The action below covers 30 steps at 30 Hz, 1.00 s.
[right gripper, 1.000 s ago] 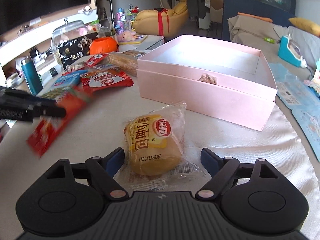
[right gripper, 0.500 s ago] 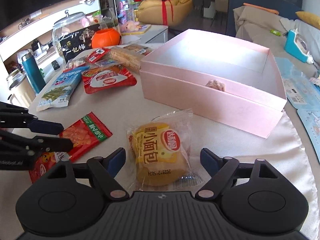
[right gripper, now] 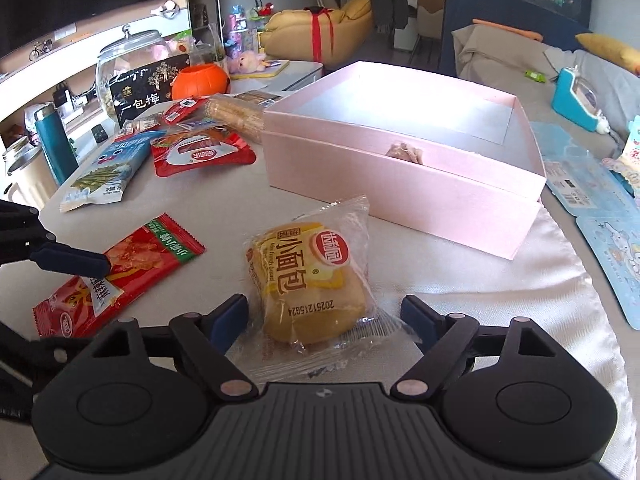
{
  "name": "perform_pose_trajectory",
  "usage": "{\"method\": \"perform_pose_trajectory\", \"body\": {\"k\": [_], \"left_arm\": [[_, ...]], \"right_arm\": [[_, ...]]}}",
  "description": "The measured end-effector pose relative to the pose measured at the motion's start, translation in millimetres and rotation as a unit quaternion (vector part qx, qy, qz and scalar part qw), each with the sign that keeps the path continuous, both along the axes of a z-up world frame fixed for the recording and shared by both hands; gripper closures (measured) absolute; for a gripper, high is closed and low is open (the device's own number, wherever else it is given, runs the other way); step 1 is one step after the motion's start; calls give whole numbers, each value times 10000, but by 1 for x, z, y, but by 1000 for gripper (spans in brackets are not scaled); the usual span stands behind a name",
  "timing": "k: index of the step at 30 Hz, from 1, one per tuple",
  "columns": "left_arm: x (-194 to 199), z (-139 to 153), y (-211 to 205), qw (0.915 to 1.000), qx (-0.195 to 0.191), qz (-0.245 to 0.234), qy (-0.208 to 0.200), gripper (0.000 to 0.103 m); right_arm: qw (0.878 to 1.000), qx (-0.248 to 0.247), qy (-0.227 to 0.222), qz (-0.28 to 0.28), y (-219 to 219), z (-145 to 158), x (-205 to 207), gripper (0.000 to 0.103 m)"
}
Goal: Organize snacks
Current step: 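Carry the bun and red packet toward the pink box with both grippers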
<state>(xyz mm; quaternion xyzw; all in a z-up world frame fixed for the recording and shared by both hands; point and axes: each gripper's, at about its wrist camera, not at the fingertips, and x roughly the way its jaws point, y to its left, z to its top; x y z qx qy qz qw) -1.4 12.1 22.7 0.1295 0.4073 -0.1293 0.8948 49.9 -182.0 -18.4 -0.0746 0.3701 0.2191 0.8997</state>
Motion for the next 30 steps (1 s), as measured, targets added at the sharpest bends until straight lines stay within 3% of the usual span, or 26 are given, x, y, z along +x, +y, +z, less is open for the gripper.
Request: {"method": "perform_pose_trajectory", "body": {"k": [3,10,16,23,24,27,30], "left_arm": [[6,-4,12,9994,127,327,-22,36],[18,-8,35,9962,-633,572,165,35],[25,-13,27,9945,-738,733,-145,35],[33,-13,21,9908,-767,1097,-182,37],[31,-12,21,9912,-754,1078,-154,37],[26,-11,22,9928,-729,954,-39,37],[23,-10,22,9935,-687,902,-48,41]], "right_arm": [[10000,4,-17,18,-1,0,0,19],[9999,70,-125,-25,-2,-3,-1,15],[9999,53,-148,-68,-1,-4,-1,13],[9998,18,-112,-166,2,-4,6,12],[9998,4,-82,-203,2,-3,8,13],[9998,18,65,-212,4,4,14,38],[9995,-71,277,-163,6,15,16,47]]}}
